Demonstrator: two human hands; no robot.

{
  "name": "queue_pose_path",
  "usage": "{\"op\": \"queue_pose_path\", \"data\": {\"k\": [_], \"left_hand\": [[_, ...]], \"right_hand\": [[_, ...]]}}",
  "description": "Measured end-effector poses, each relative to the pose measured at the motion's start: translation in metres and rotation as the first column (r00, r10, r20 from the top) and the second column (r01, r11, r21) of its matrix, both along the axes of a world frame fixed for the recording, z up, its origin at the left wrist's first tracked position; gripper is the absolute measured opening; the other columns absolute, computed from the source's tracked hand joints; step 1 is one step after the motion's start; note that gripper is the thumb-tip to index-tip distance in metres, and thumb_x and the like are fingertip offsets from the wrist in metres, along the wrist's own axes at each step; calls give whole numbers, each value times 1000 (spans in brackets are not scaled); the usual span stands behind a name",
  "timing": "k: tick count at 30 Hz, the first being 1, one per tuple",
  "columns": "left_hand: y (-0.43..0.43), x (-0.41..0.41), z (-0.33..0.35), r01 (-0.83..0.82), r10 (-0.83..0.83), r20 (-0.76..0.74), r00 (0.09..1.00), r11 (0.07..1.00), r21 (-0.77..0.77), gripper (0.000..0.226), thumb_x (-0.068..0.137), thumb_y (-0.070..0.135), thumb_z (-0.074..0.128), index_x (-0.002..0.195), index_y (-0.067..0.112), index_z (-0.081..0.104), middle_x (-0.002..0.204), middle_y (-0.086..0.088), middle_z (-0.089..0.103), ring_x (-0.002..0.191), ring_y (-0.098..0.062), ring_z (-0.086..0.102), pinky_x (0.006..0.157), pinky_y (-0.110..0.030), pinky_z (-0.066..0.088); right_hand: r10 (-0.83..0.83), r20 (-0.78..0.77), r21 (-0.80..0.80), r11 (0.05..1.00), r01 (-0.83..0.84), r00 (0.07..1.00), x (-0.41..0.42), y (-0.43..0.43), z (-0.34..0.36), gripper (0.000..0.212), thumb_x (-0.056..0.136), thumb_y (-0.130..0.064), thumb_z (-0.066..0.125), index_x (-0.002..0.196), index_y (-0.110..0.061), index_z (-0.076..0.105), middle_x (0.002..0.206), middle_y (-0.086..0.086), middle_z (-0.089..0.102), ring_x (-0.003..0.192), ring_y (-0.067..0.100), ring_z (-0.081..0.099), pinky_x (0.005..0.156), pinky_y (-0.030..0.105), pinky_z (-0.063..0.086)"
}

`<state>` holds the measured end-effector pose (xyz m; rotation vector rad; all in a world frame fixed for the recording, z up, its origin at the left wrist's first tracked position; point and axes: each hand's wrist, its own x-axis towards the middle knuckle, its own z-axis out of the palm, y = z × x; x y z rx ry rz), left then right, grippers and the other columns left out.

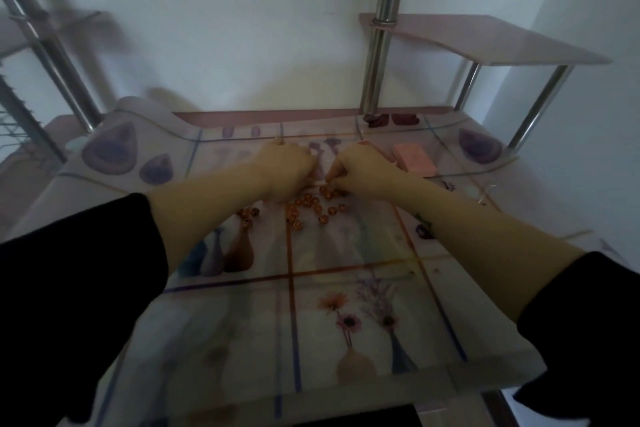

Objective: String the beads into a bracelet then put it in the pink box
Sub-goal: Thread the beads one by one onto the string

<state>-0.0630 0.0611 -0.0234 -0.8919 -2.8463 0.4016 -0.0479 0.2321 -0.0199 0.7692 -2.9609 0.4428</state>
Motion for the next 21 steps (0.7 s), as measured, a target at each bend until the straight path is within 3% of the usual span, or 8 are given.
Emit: {"op": "queue_pose_path", "data": {"k": [2,7,11,15,17,21], "left_hand": [[-1,0,2,-17,13,54,998,997,75,21,96,33,47,107,20,60,111,-3,62,103,-24,58,95,-38,39],[-8,-2,7,-119,52,255,966,959,258,15,86,36,63,96,31,72,98,11,70,88,-14,62,82,-35,52],[-6,-3,8,-156,44,333,942,935,318,21,79,33,72,99,39,71,90,19,64,80,-6,58,71,-25,44],[-3,-5,8,-174,66,305,950,924,341,14,79,32,73,91,39,74,77,25,60,77,-5,59,69,-25,48],[-1,-4,7,-159,70,277,958,936,315,12,81,32,71,91,36,75,81,20,65,78,-7,61,71,-27,51],[4,-1,7,-64,28,177,984,978,200,8,87,32,63,83,38,67,71,16,57,62,-5,48,60,-27,38]], "right_hand": [[-3,4,6,1000,3,1000,0,-2,-1,16,88,-14,64,97,-11,77,97,2,76,73,4,55,63,13,32],[-8,24,28,1000,8,1000,1,-4,1,15,87,-14,65,94,-10,78,95,2,76,83,15,67,70,21,44],[-29,34,75,997,26,999,-1,-6,1,18,86,-14,63,89,-2,76,88,12,75,81,25,67,72,33,51],[-23,35,43,999,22,999,-1,-5,1,17,85,-11,63,92,-6,78,91,8,75,83,22,68,69,27,48],[-14,23,43,999,13,1000,-1,-5,0,17,85,-10,62,90,-6,78,89,10,75,80,24,67,67,28,46],[-38,35,37,999,36,999,-3,-6,-2,19,83,-5,58,86,-2,76,86,16,73,79,30,65,71,37,51]]}}
